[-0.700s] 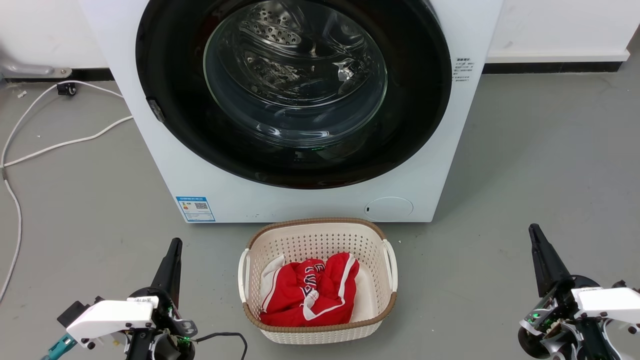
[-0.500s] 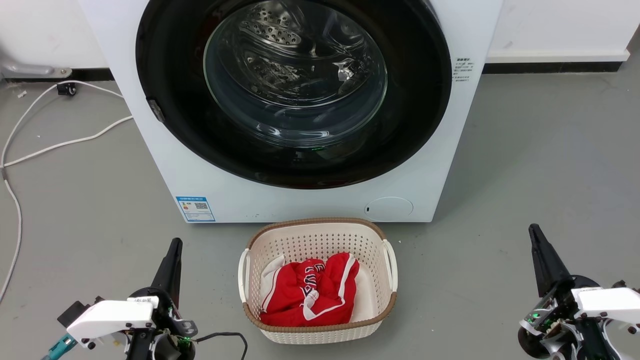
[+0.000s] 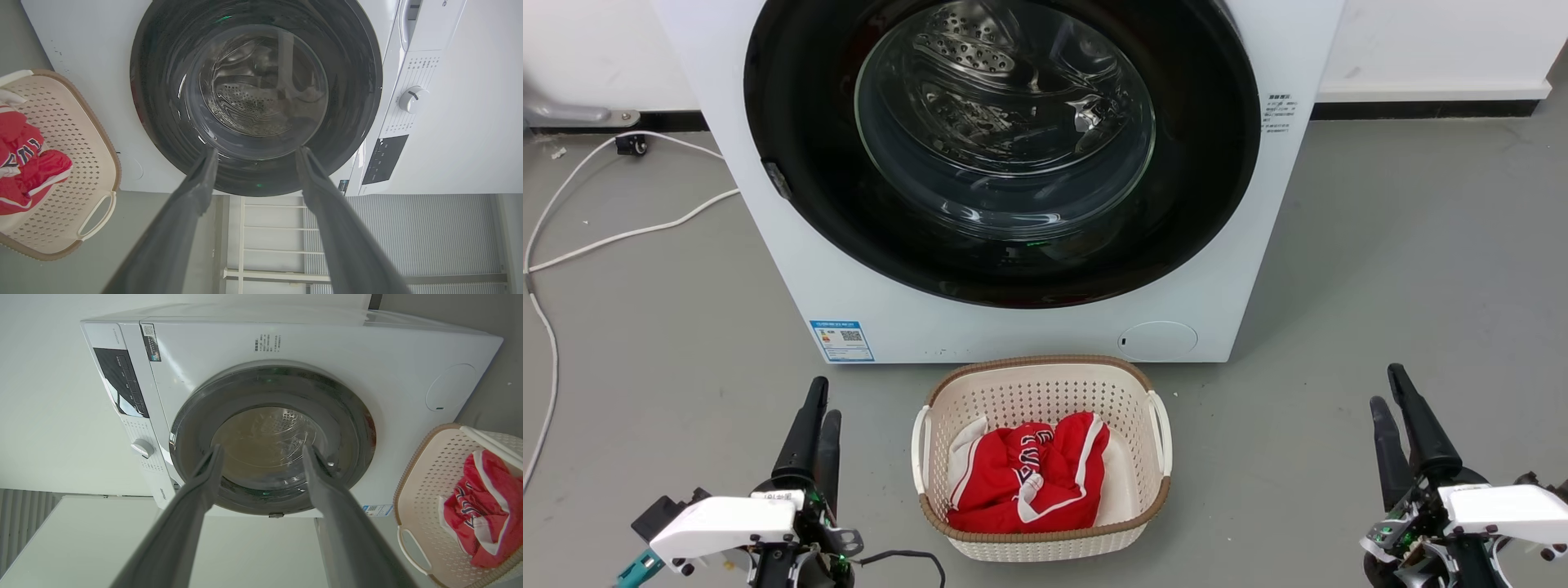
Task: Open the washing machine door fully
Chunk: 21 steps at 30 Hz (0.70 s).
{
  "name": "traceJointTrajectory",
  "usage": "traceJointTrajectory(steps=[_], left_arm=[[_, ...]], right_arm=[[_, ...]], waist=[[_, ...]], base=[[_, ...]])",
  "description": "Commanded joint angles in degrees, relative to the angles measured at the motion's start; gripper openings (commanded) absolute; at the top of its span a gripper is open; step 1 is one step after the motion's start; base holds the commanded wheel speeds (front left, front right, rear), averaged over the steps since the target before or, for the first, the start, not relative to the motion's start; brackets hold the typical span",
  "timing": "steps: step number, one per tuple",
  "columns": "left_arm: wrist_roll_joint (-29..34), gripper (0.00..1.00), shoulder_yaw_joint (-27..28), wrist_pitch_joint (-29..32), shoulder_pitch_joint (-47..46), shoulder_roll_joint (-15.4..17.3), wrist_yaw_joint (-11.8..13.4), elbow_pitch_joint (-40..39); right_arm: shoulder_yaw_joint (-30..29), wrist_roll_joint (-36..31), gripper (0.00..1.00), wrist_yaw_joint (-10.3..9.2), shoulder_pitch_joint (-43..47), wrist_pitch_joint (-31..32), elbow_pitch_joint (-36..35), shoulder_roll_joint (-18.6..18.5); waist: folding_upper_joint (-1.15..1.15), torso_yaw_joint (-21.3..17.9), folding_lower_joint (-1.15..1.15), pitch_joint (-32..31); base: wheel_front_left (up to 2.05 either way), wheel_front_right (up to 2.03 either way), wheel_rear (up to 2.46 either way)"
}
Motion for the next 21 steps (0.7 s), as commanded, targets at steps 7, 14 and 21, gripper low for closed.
traceJointTrajectory(steps=[7,14,21], left_arm=[[4.7,1.00,-0.5,-2.1,-1.2,0.7,-0.1,-4.3],[14.6,1.00,-0.5,-3.7,-1.5,0.6,-0.1,-6.9],[24.2,1.00,-1.6,-5.2,-1.7,0.4,-0.1,-9.7]], right_arm=[[0.5,-7.3,1.00,0.01,-0.7,-2.0,-4.2,-0.1],[1.1,-19.1,1.00,0.01,-0.4,-3.6,-7.4,0.0],[2.0,-28.0,1.00,0.01,0.1,-5.0,-10.1,0.1]], waist=[[0.00,-0.1,-0.01,0.0],[0.00,-0.1,-0.01,0.1],[0.00,0.0,-0.01,0.3]], base=[[0.00,0.00,0.00],[0.00,0.00,0.00],[0.00,0.00,0.00]])
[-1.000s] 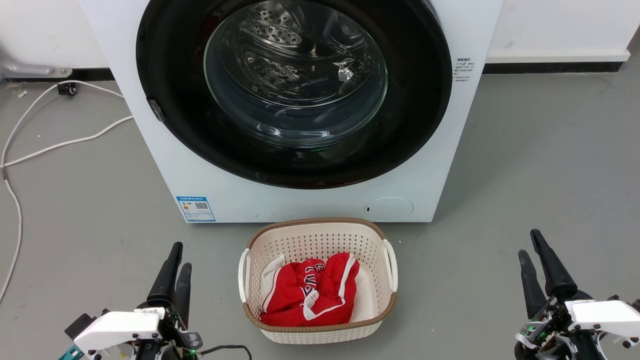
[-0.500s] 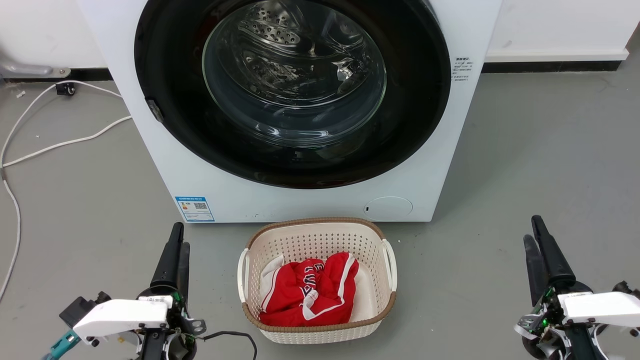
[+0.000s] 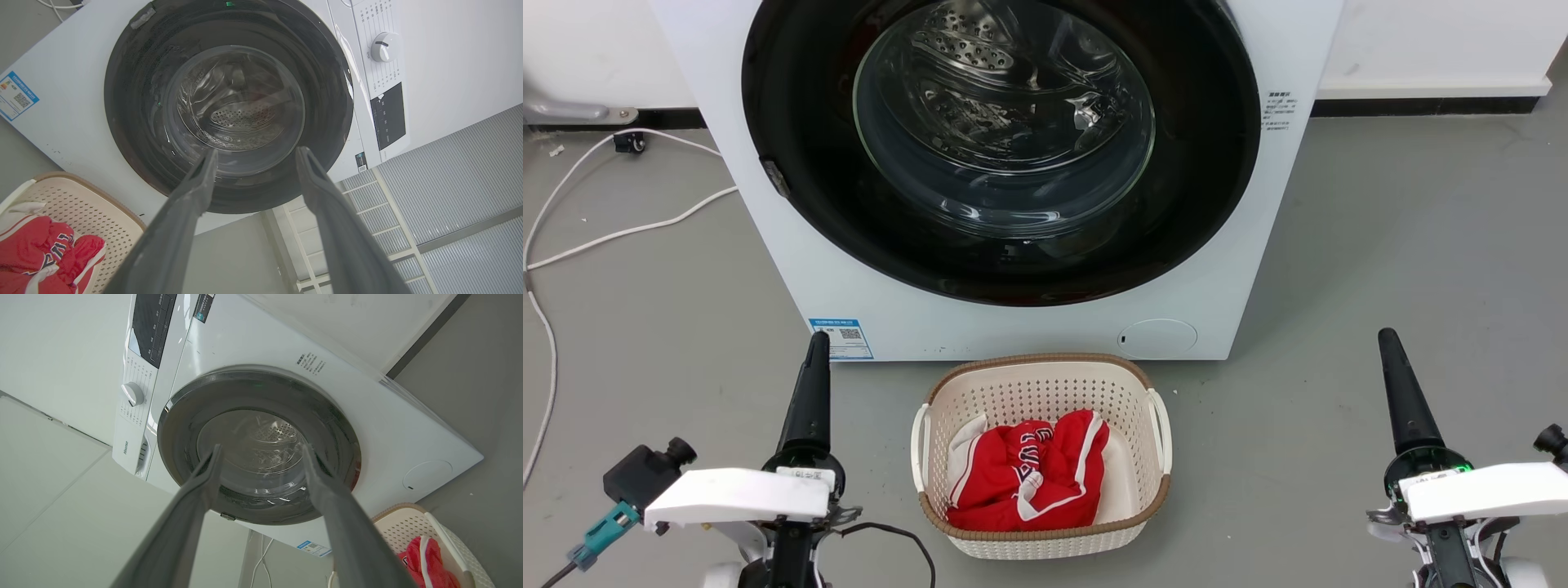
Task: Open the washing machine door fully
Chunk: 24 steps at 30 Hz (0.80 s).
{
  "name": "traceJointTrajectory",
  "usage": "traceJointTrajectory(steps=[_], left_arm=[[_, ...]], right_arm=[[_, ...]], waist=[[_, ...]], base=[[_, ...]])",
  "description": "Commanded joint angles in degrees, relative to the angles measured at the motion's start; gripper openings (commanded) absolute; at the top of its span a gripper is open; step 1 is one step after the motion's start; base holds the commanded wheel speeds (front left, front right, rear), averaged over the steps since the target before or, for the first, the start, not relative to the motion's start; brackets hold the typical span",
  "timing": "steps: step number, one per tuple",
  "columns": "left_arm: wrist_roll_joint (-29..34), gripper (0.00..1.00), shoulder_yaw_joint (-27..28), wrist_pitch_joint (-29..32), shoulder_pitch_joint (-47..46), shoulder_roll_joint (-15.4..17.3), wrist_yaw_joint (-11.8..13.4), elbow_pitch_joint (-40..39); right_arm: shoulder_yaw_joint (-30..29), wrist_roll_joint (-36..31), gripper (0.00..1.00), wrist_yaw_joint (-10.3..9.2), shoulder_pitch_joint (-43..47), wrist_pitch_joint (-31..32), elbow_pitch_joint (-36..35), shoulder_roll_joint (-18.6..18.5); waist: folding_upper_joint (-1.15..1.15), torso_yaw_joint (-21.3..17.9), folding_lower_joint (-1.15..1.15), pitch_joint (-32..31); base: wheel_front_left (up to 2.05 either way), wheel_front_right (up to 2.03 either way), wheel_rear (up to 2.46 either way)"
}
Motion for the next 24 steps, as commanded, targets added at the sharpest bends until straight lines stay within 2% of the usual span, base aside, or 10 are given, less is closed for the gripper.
traceJointTrajectory(steps=[1,9,18,24], left_arm=[[2.8,1.00,-0.3,-0.5,-1.4,0.3,-0.1,-1.7],[12.1,1.00,-0.8,-1.9,-1.3,0.3,-0.1,-4.0],[22.6,1.00,-1.5,-3.5,0.0,0.6,-0.2,-4.8],[28.9,1.00,-1.4,-4.5,0.7,0.6,-0.2,-4.9]], right_arm=[[0.3,-3.1,1.00,0.01,-0.3,-0.6,-1.7,0.0],[1.3,-11.2,1.00,0.01,0.2,-1.9,-2.6,0.0],[2.0,-26.0,1.00,0.01,0.9,-3.4,-2.3,0.1],[1.9,-32.2,1.00,0.01,1.3,-3.4,-3.0,0.2]], waist=[[0.00,0.0,0.00,0.1],[0.00,0.1,0.00,0.3],[0.00,0.1,0.00,0.2],[0.00,0.0,0.00,0.1]], base=[[0.00,0.00,0.00],[0.00,0.00,0.00],[0.00,0.00,0.00],[0.00,0.00,0.00]])
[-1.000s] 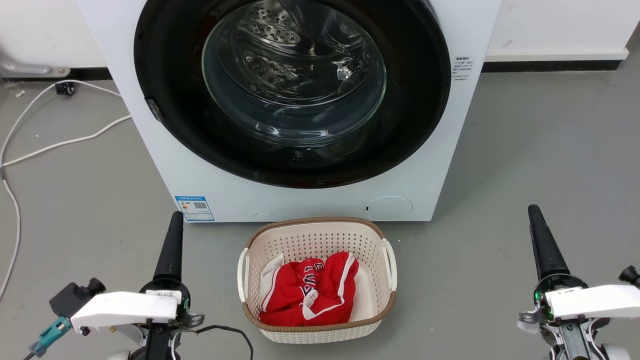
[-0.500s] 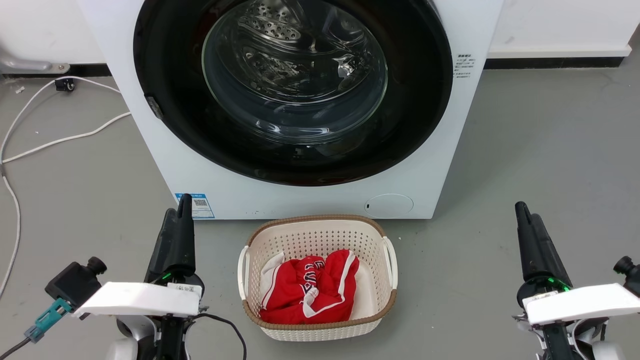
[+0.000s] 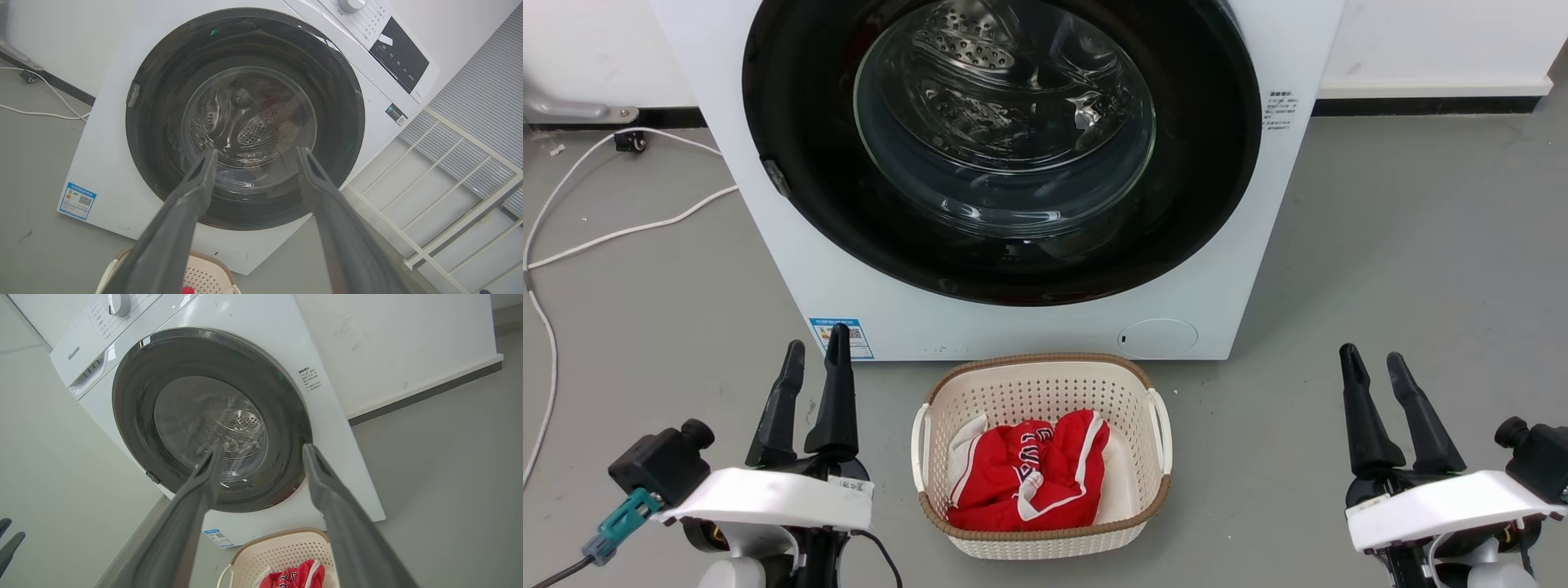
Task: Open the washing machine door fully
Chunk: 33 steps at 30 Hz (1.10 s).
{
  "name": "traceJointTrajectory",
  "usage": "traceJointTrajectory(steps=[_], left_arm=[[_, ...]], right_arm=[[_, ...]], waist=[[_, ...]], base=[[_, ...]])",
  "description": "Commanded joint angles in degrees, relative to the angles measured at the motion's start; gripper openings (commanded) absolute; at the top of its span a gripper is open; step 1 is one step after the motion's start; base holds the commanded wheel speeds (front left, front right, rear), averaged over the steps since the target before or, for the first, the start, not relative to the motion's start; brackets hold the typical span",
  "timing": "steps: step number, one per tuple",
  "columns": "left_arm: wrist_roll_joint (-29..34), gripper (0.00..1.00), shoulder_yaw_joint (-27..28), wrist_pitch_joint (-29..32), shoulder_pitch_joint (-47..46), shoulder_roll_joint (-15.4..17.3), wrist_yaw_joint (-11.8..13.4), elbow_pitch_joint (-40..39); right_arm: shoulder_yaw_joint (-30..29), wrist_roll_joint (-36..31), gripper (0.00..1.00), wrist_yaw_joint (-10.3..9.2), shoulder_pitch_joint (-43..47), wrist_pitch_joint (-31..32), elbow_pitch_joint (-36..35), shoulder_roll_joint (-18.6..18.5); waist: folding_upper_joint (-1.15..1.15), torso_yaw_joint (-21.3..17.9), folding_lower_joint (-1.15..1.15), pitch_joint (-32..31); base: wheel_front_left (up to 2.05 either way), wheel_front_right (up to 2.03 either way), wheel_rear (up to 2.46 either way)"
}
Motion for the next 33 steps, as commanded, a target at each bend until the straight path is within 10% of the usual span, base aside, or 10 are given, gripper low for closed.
traceJointTrajectory(steps=[1,33], left_arm=[[2.5,1.00,-0.1,-0.6,0.1,0.4,-0.2,-0.9],[26.1,1.00,-2.2,-5.1,2.7,1.5,1.7,-0.8]], right_arm=[[0.0,-2.3,1.00,0.00,-0.1,0.0,-1.2,0.1],[-0.5,-22.0,1.00,0.00,2.5,2.6,-4.2,0.3]], waist=[[0.00,0.0,0.00,0.0],[0.00,0.1,-0.01,-0.5]], base=[[0.00,0.00,0.00],[0.00,0.00,0.00]])
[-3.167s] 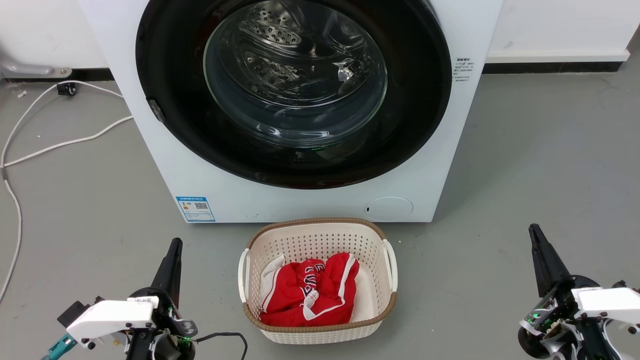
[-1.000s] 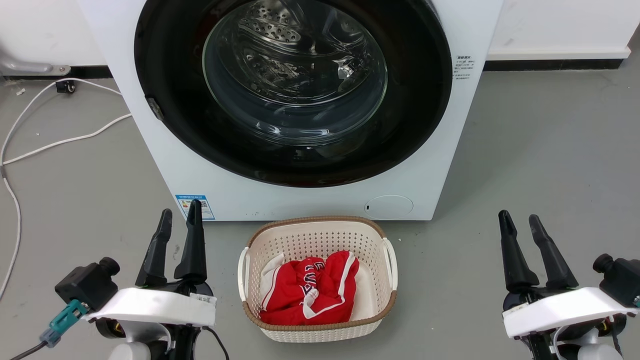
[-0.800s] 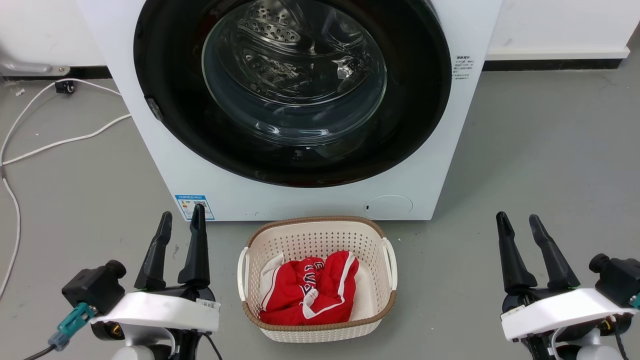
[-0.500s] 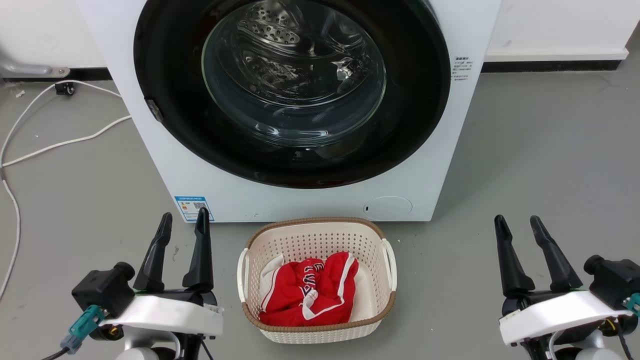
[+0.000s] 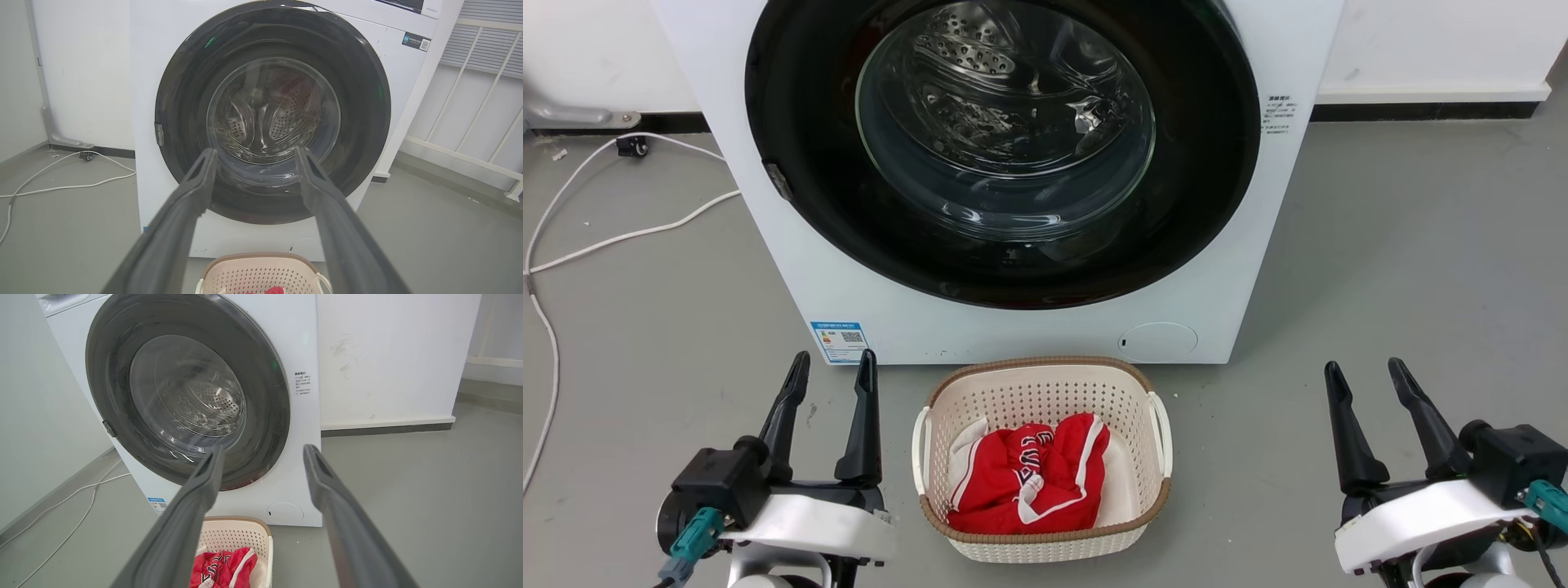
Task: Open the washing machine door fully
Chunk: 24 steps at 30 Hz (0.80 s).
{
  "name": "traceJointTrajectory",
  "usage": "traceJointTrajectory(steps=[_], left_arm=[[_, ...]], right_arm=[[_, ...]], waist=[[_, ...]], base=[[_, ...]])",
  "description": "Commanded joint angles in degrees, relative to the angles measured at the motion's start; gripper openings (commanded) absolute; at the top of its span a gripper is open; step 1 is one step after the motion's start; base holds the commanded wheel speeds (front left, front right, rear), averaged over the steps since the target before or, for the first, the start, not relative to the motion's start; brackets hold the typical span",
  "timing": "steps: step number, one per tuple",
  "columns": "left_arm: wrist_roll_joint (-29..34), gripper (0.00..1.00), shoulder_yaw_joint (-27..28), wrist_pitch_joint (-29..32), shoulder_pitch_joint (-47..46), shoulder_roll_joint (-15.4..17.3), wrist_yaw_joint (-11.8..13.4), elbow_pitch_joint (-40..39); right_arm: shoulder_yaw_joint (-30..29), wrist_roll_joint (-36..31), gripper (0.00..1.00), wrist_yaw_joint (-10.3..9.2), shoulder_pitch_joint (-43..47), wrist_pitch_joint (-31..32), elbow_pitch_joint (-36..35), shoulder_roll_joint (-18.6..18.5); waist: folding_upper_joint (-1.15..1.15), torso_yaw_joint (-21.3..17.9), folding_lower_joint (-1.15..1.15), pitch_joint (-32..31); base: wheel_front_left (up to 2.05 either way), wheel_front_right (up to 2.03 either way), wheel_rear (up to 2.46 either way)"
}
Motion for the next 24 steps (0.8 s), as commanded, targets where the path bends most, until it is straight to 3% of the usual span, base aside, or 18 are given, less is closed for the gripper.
traceJointTrajectory(steps=[1,24], left_arm=[[1.9,1.00,-0.3,-0.6,0.4,0.2,0.4,-0.7],[10.6,1.00,-0.3,-3.1,1.3,0.0,0.7,0.0]], right_arm=[[-0.2,-1.6,1.00,-0.02,0.5,0.2,-0.6,0.2],[0.4,-9.8,1.00,-0.02,1.7,0.2,-1.1,0.4]], waist=[[0.00,0.0,0.00,-0.1],[0.00,0.0,0.00,-0.2]], base=[[0.00,0.00,0.00],[0.00,0.00,0.00]])
